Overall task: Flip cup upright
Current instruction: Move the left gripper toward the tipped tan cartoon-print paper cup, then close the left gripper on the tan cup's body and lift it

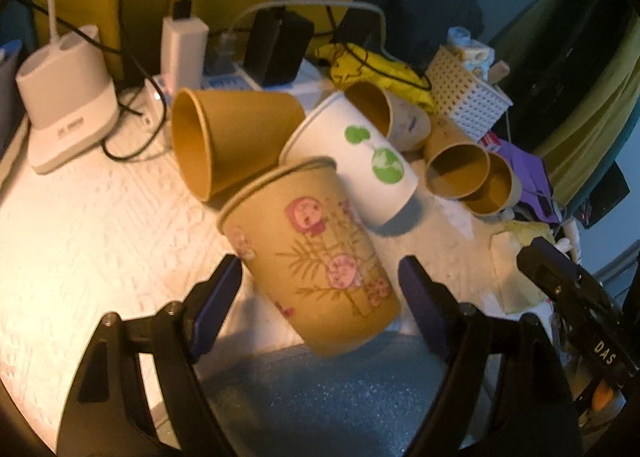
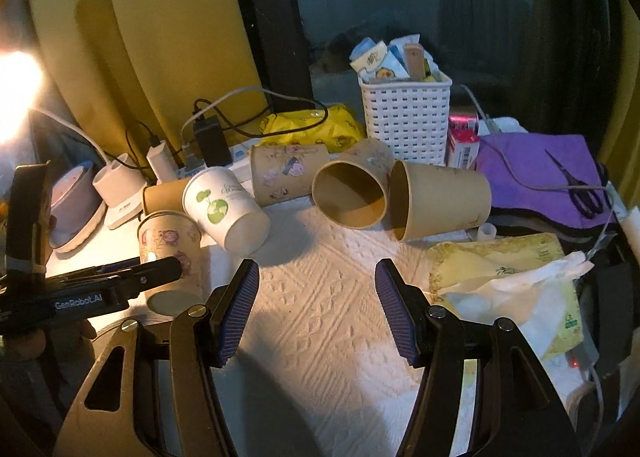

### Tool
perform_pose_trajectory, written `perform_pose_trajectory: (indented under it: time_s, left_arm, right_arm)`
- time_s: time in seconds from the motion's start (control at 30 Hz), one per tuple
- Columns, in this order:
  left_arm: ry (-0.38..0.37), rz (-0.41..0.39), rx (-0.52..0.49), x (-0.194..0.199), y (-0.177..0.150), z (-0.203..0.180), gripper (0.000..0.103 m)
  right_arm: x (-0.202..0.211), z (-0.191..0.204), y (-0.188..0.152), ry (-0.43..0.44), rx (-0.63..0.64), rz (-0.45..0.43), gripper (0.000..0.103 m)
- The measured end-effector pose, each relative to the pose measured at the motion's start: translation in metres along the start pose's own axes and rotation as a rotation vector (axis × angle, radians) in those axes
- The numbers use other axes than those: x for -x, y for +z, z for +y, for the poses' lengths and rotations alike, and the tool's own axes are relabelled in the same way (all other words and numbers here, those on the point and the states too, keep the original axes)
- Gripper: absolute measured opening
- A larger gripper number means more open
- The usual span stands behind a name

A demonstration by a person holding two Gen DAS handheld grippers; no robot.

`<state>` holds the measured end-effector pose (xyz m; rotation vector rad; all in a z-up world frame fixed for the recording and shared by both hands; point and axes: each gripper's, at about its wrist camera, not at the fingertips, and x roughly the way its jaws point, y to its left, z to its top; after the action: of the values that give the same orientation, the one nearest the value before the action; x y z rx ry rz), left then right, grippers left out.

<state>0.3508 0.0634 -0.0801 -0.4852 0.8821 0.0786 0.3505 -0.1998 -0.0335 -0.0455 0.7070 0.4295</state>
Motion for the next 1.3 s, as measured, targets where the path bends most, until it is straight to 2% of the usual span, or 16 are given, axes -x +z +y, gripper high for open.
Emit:
perform_pose_trajectory:
  time_s: [0.1, 0.3, 0.5, 0.7, 0.9, 1.3]
  left_arm:
    - [-0.02, 0.031, 0.016, -0.01, -0.001, 0.004, 0.081]
    - [-0.044, 0.031, 0.013, -0.009, -0.004, 0.005, 0.071]
    - [-0.057, 0.025, -0.005, 0.004, -0.011, 0.005, 0.064]
    - [-0.086, 0.016, -0.034, 0.025, -0.024, 0.003, 0.063]
    - [-0.117, -0.038, -0.107, 0.059, -0.045, -0.003, 0.063]
    - [-0.123, -0.138, -0.264, 0.114, -0.1, -0.023, 0.063]
  right_arm:
    - [-0.005, -0.002, -0.002, 0.005, -0.003, 0.013, 0.064]
    - [-0.004, 0.001, -0.004, 0.016, -0.009, 0.02, 0.064]
    - [0.013, 0.012, -0.006, 0.016, -0.002, 0.009, 0.064]
    - [0.036, 0.025, -0.012, 0.008, 0.004, -0.007, 0.063]
    - [0.062, 0.04, -0.021, 0.005, 0.016, -0.028, 0.063]
    - [0.114, 0.062, -0.051, -0.001, 0.023, -0.064, 0.063]
